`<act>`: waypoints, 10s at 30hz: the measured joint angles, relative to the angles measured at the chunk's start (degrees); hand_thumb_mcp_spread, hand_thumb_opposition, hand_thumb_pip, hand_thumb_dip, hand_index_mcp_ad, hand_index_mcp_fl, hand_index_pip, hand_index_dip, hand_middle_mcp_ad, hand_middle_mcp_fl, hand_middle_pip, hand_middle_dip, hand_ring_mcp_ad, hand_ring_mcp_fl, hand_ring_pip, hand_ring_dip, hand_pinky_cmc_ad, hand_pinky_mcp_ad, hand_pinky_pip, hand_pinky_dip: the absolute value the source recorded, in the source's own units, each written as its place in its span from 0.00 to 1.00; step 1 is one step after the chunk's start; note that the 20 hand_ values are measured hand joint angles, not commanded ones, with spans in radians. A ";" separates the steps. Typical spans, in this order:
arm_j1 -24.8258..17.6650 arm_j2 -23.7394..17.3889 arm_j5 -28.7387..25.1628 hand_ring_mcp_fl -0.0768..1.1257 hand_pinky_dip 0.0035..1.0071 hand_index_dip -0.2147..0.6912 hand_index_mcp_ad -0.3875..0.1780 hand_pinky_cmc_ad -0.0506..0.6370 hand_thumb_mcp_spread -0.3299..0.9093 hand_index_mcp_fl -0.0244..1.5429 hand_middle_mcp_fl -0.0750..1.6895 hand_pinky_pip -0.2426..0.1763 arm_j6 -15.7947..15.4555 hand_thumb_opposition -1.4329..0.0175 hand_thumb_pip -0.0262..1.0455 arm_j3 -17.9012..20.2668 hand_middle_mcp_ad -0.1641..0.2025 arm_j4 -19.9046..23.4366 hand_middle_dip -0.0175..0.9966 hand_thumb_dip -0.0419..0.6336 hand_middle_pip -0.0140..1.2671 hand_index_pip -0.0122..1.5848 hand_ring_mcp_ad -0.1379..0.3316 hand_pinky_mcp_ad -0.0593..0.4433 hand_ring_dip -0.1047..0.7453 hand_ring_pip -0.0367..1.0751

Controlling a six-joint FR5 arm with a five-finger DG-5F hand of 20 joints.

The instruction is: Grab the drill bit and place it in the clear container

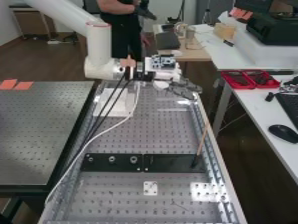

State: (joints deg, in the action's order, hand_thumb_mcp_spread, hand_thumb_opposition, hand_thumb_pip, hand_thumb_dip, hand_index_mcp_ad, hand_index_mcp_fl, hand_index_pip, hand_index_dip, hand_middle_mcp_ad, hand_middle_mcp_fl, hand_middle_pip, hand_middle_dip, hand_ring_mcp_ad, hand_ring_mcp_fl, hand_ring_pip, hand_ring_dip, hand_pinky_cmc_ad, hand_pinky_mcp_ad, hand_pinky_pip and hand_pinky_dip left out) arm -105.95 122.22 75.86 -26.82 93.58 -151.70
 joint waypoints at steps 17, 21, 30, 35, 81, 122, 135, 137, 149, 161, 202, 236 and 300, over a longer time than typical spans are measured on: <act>-0.09 0.60 -0.52 0.10 0.19 0.60 0.35 0.60 0.77 0.60 0.26 0.55 0.46 0.32 0.41 -0.38 0.70 -0.68 0.22 0.40 0.11 0.40 0.56 0.67 0.24 0.15; -0.02 0.25 0.08 0.10 0.18 0.59 0.40 0.60 0.67 0.36 0.19 0.55 0.36 0.38 0.44 -0.62 0.70 -2.10 0.22 0.39 0.10 0.22 0.56 0.67 0.24 0.14; 0.29 -0.12 1.45 0.08 0.18 0.60 0.47 0.61 0.59 0.24 0.15 0.45 0.14 0.46 0.52 -1.23 0.70 -4.62 0.22 0.40 0.10 0.10 0.57 0.67 0.24 0.14; 0.76 -2.67 1.77 0.08 0.18 0.60 0.47 0.61 0.59 0.22 0.15 0.43 -0.49 0.45 0.51 -0.44 0.70 -5.08 0.22 0.39 0.10 0.08 0.57 0.67 0.24 0.14; 4.61 -17.41 -0.13 0.08 0.29 0.58 0.55 0.62 0.51 0.23 0.15 0.40 -8.57 0.48 0.37 7.33 0.69 0.94 0.22 0.21 0.11 0.06 0.62 0.69 0.24 0.14; 9.11 -22.07 5.61 0.08 0.29 0.58 0.55 0.62 0.52 0.24 0.16 0.40 -9.01 0.48 0.37 3.97 0.69 -8.67 0.22 0.20 0.11 0.06 0.62 0.71 0.24 0.14; 10.46 -23.02 8.25 0.08 0.29 0.58 0.55 0.62 0.52 0.24 0.16 0.40 -9.49 0.48 0.36 1.73 0.69 -12.71 0.22 0.20 0.11 0.06 0.62 0.71 0.24 0.14; 10.46 -23.01 8.12 0.08 0.29 0.58 0.55 0.62 0.52 0.24 0.16 0.40 -9.50 0.48 0.36 1.72 0.69 -12.75 0.22 0.20 0.11 0.06 0.62 0.71 0.24 0.14; 10.45 -23.03 8.08 0.08 0.29 0.58 0.55 0.62 0.52 0.24 0.16 0.40 -9.50 0.48 0.36 1.72 0.69 -12.76 0.22 0.20 0.11 0.06 0.62 0.71 0.24 0.14; 10.45 -23.03 8.25 0.08 0.29 0.58 0.55 0.62 0.52 0.24 0.16 0.40 -9.43 0.48 0.36 1.70 0.69 -12.80 0.22 0.20 0.11 0.06 0.62 0.71 0.24 0.14; 12.20 -22.09 20.71 0.08 0.23 0.50 0.55 0.62 0.52 0.23 0.17 0.40 -6.95 0.48 0.38 1.41 0.69 -11.72 0.22 0.20 0.11 0.06 0.62 0.71 0.24 0.14; 12.00 -23.07 12.81 0.08 0.26 0.50 0.55 0.62 0.52 0.23 0.16 0.40 -9.17 0.48 0.38 2.08 0.69 -11.75 0.22 0.20 0.10 0.06 0.62 0.71 0.24 0.14; 15.43 -20.61 15.70 0.08 0.27 0.51 0.55 0.62 0.51 0.22 0.17 0.40 -6.63 0.48 0.37 -0.99 0.69 -15.70 0.22 0.20 0.11 0.06 0.62 0.70 0.24 0.14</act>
State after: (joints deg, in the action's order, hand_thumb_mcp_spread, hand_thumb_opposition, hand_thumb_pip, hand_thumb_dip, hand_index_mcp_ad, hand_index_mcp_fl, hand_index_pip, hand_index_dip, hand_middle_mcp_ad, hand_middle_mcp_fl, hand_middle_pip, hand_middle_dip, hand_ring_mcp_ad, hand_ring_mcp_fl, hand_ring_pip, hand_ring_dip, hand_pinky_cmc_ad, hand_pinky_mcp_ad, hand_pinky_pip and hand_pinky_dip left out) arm -90.53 101.61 91.56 -33.45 92.58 -167.40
